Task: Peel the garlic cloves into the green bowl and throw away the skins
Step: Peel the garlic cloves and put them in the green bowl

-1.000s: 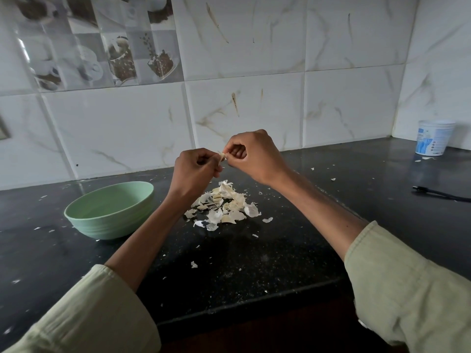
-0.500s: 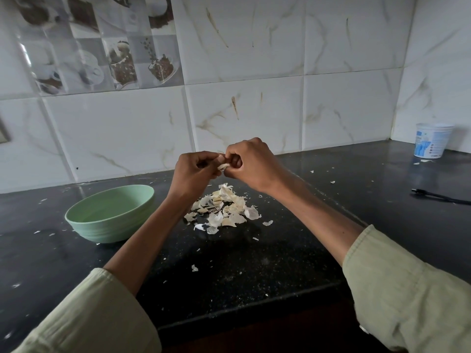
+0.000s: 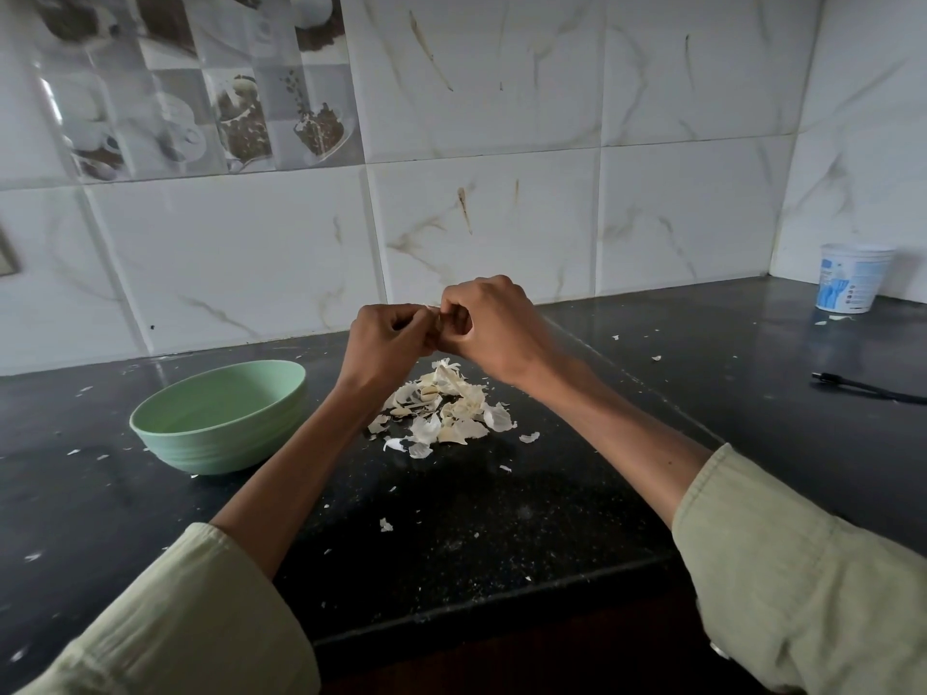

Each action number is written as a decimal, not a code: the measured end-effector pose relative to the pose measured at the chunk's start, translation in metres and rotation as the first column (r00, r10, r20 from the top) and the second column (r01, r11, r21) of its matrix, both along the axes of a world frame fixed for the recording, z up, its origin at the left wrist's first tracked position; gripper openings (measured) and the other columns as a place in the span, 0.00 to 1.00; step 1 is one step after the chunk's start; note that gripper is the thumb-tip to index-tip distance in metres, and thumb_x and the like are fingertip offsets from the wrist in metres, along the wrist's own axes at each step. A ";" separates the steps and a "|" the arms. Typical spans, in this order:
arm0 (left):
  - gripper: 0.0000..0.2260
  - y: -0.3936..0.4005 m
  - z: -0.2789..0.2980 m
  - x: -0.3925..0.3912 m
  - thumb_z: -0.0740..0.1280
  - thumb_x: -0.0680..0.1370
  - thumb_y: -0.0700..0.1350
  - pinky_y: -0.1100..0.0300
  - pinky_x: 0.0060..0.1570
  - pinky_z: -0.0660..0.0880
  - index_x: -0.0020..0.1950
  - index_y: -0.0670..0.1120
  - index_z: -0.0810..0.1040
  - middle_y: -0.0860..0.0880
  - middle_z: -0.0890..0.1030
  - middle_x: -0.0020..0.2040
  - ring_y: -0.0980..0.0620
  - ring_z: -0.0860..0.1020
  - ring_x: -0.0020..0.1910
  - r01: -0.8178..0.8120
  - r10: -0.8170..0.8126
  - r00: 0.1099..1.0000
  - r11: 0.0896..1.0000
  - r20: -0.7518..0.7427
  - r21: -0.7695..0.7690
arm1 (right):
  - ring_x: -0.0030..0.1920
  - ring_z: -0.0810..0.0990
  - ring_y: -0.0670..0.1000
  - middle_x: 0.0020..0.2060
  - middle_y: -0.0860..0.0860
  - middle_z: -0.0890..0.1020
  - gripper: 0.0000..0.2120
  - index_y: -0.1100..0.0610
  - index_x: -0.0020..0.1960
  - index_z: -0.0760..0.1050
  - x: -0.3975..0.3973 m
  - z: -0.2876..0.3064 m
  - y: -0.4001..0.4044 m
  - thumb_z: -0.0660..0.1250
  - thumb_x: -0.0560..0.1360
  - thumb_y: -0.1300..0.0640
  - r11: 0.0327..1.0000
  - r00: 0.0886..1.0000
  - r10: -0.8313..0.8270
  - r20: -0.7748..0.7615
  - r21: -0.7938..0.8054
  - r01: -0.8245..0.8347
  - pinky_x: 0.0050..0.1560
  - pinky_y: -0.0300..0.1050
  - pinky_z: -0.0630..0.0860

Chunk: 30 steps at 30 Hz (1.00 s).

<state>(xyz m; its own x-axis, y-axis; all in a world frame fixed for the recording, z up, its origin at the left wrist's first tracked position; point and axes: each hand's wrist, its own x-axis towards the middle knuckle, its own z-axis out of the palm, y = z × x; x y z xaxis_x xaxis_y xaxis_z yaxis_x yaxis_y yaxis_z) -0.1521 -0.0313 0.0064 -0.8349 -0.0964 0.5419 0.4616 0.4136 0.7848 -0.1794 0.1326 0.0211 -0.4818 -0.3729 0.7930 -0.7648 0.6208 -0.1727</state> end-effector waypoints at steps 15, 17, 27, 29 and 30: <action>0.13 0.000 0.006 0.002 0.62 0.85 0.40 0.60 0.45 0.81 0.51 0.38 0.86 0.40 0.87 0.44 0.53 0.84 0.40 0.084 -0.083 0.996 0.991 0.016 -0.101 | 0.32 0.80 0.45 0.30 0.44 0.81 0.10 0.52 0.39 0.80 -0.005 0.005 0.014 0.78 0.73 0.49 0.997 0.996 0.034 0.077 -0.070 -0.029 0.37 0.48 0.81; 0.13 0.000 0.006 0.002 0.62 0.85 0.39 0.61 0.44 0.80 0.50 0.38 0.86 0.40 0.86 0.44 0.53 0.84 0.40 0.082 -0.081 0.997 0.991 0.018 -0.106 | 0.32 0.80 0.45 0.30 0.43 0.81 0.08 0.52 0.38 0.80 -0.005 0.004 0.013 0.77 0.72 0.51 0.997 0.997 0.028 0.068 -0.070 -0.023 0.38 0.49 0.81; 0.14 0.000 0.007 0.004 0.62 0.86 0.42 0.63 0.43 0.80 0.52 0.37 0.85 0.40 0.86 0.46 0.52 0.84 0.41 0.116 -0.110 0.993 0.985 0.051 -0.125 | 0.32 0.78 0.45 0.31 0.43 0.80 0.08 0.51 0.38 0.78 -0.006 0.006 0.016 0.76 0.72 0.52 0.998 1.000 -0.006 0.020 -0.065 0.007 0.38 0.47 0.79; 0.14 0.001 0.008 0.006 0.62 0.86 0.42 0.65 0.42 0.78 0.52 0.37 0.85 0.40 0.86 0.46 0.52 0.83 0.41 0.133 -0.126 0.990 0.984 0.064 -0.119 | 0.32 0.78 0.44 0.31 0.43 0.80 0.09 0.51 0.37 0.78 -0.007 0.006 0.016 0.77 0.71 0.53 0.998 1.000 -0.010 0.025 -0.068 0.011 0.37 0.43 0.77; 0.14 0.001 0.008 0.007 0.62 0.86 0.42 0.65 0.42 0.78 0.52 0.37 0.85 0.40 0.86 0.46 0.52 0.83 0.42 0.142 -0.134 0.988 0.983 0.072 -0.119 | 0.32 0.77 0.44 0.30 0.43 0.80 0.10 0.51 0.37 0.78 -0.008 0.006 0.017 0.78 0.71 0.53 0.997 1.000 -0.012 0.027 -0.070 0.014 0.36 0.41 0.75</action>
<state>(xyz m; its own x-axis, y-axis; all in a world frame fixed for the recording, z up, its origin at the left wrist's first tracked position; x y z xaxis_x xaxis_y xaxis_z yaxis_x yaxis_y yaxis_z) -0.1455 -0.0304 0.0149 -0.8687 0.0870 0.4876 0.4718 0.4449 0.7612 -0.1876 0.1492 0.0267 -0.5074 -0.3099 0.8040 -0.7511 0.6165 -0.2363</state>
